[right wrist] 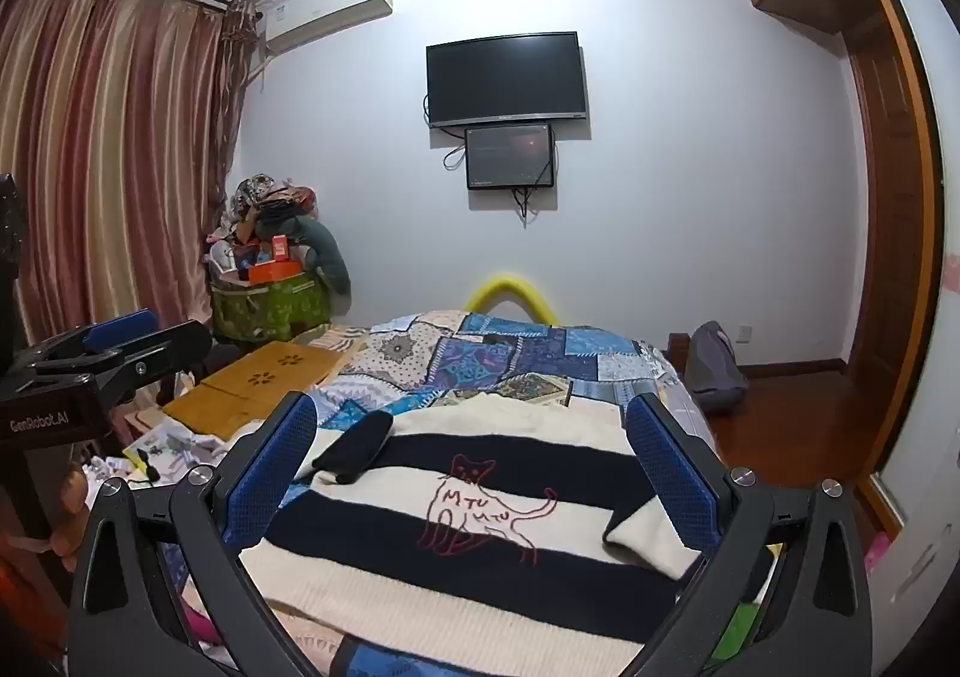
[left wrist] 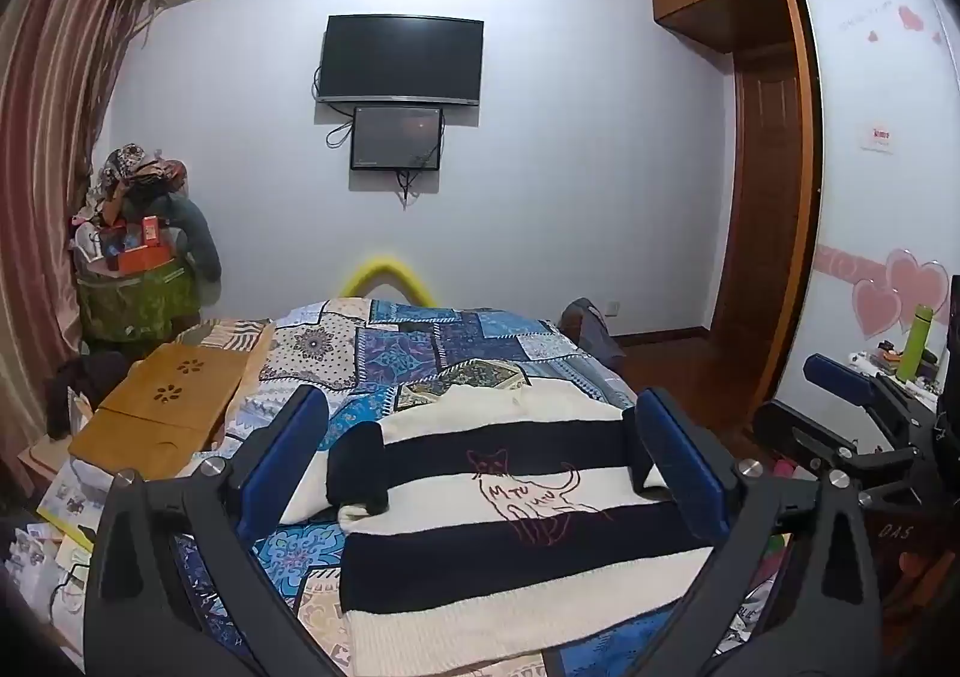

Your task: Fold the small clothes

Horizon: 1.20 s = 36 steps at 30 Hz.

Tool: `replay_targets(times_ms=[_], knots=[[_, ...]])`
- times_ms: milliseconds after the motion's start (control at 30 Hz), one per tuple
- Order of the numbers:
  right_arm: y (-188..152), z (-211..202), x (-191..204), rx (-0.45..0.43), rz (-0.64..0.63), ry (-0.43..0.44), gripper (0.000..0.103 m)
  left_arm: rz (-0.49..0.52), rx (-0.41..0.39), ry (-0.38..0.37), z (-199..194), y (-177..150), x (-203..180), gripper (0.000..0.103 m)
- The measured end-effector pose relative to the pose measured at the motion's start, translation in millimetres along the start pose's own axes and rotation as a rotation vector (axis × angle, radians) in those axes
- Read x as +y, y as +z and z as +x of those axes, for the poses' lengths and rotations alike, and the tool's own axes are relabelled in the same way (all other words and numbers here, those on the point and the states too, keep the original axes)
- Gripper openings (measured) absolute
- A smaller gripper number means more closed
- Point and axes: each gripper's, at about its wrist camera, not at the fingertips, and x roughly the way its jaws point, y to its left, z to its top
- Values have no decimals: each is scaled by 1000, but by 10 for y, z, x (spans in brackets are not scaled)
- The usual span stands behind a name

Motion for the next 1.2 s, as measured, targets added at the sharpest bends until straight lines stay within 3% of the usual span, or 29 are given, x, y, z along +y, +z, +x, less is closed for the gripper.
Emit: replay_targets(times_ms=[1200], knots=[[23,-33,-43,3,21,-15,102,49,5,-7,5,-7,-91,103]])
